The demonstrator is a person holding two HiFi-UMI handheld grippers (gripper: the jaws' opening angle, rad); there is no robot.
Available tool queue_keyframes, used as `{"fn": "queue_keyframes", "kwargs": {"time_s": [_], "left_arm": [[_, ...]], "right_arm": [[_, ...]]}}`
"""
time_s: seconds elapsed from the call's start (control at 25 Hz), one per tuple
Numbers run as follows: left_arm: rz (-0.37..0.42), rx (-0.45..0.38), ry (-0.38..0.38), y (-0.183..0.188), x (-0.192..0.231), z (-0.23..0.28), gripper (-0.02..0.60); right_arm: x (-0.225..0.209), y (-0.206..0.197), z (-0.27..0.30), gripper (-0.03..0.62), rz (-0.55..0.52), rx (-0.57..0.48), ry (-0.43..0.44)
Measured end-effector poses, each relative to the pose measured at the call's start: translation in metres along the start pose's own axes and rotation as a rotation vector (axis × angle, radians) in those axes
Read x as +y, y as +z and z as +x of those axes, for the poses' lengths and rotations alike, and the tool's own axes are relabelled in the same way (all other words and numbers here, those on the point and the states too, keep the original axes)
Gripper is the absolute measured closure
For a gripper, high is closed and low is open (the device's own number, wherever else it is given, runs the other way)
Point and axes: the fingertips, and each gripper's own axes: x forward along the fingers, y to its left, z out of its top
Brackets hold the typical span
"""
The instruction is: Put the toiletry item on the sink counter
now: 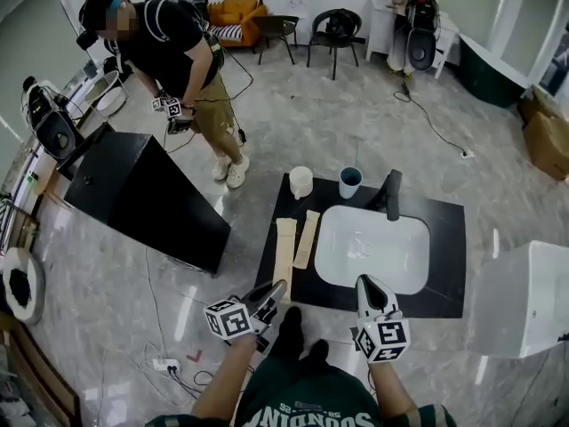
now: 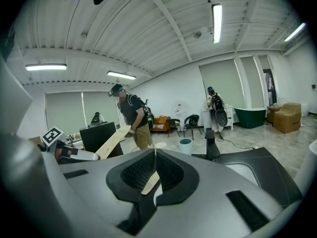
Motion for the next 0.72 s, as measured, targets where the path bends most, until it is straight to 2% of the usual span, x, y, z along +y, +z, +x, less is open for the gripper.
{"fn": "queue_keyframes", "kwargs": {"time_s": [0.16,0.36,0.72], "left_arm": [[-0.009,0.017,0.006,0.011,0.02,0.008,0.532],[-0.002,0.069,0.048,0.017,0.059,0.02,0.531],[-0.076,0.143,0.103,0.027,0.124,0.054,0.532]], "right_arm": [[0.003,0.0,0.016,0.551,0.002,0.007,-0.005],[0.006,-0.006,0.032,0.551,0.012,0.029,-0.019],[0.004,0.003,0.065,0.551,-0.004,0.033,-0.059]]}}
